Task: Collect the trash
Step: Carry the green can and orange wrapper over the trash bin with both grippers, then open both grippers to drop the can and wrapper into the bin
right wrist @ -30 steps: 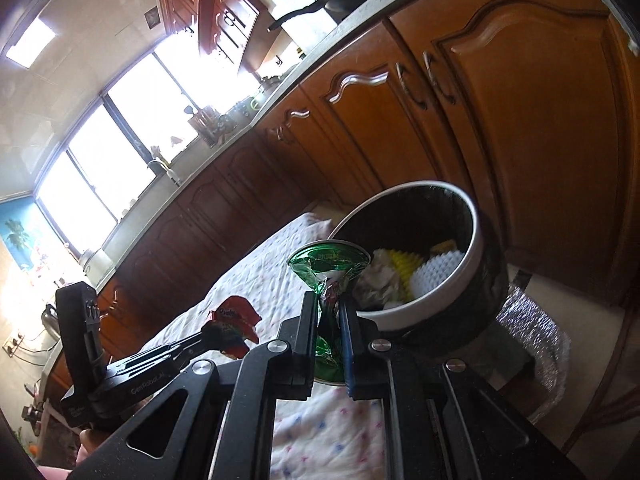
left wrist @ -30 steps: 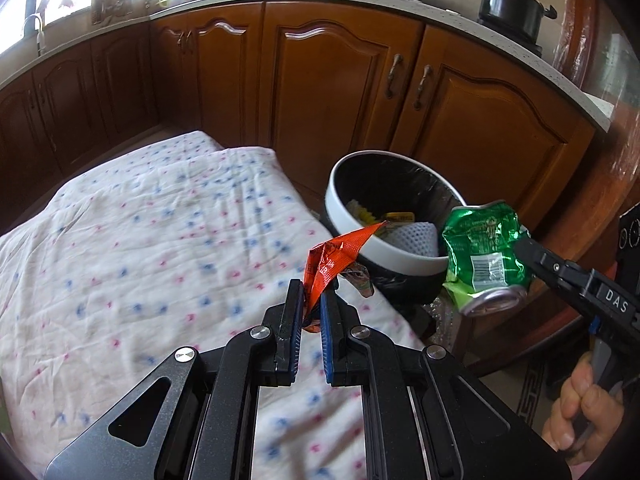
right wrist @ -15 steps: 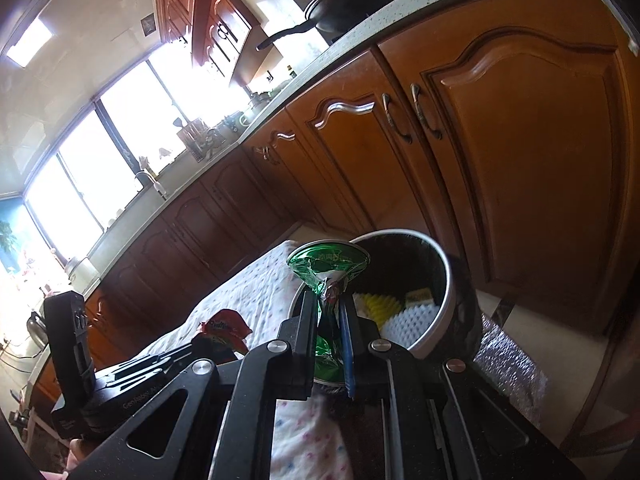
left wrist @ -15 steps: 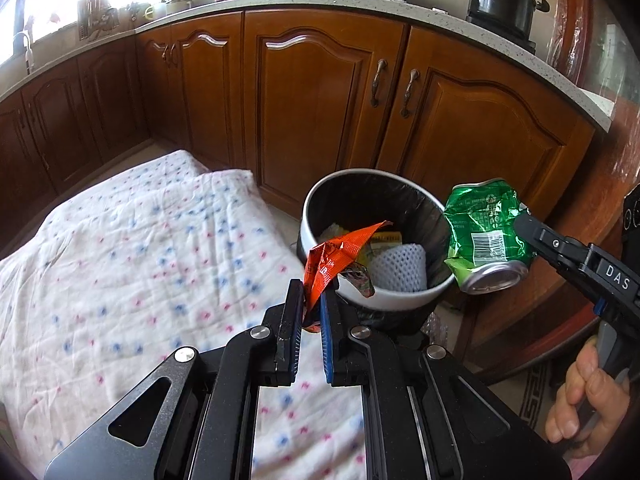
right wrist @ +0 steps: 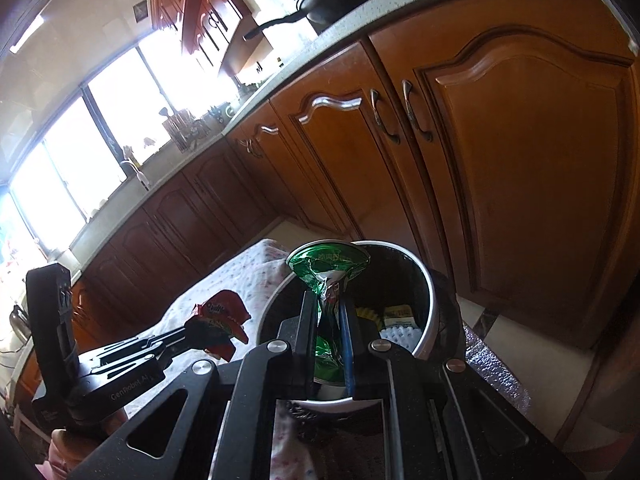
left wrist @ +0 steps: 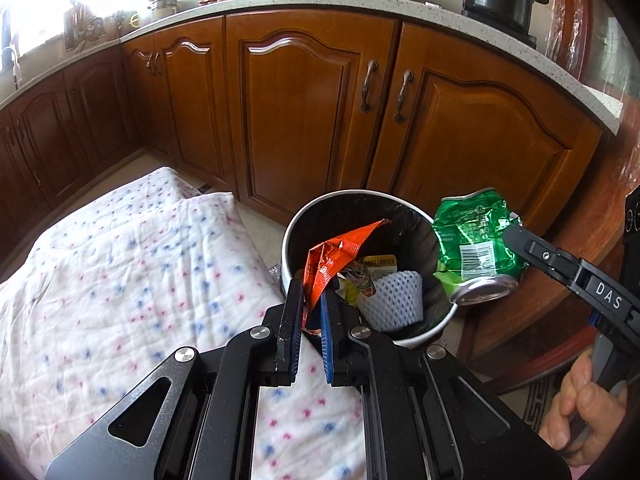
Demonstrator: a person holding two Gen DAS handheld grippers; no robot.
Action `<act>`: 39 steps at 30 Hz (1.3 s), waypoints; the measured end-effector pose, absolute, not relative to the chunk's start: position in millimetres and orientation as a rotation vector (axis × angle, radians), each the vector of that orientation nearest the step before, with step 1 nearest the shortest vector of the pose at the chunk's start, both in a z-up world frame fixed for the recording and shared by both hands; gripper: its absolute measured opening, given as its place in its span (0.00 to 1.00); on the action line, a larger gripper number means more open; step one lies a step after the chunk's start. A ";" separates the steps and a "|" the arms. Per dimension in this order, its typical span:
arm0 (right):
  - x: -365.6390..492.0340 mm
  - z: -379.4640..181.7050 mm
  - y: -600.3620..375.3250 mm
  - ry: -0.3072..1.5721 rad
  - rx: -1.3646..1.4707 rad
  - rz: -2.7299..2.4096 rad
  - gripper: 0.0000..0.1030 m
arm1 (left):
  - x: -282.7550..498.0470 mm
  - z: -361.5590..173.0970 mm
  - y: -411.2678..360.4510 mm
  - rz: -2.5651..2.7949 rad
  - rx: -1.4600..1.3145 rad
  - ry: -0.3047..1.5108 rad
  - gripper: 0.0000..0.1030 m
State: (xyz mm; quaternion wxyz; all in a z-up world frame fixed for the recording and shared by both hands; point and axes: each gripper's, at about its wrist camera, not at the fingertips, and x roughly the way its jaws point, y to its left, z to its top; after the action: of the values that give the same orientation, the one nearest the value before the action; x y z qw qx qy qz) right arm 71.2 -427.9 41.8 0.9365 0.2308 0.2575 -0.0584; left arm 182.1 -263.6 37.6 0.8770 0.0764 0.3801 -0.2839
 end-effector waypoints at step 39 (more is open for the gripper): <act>125.4 13.5 -440.8 0.692 0.457 -0.161 0.17 | 223.7 -5.4 -326.0 -0.621 0.254 0.950 0.12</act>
State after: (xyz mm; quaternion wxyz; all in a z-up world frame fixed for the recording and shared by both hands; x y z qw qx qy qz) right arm 125.4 -440.8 13.5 0.9120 0.2219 0.3359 -0.0780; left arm 223.7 -326.0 -5.4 0.8356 0.1202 0.4486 -0.2935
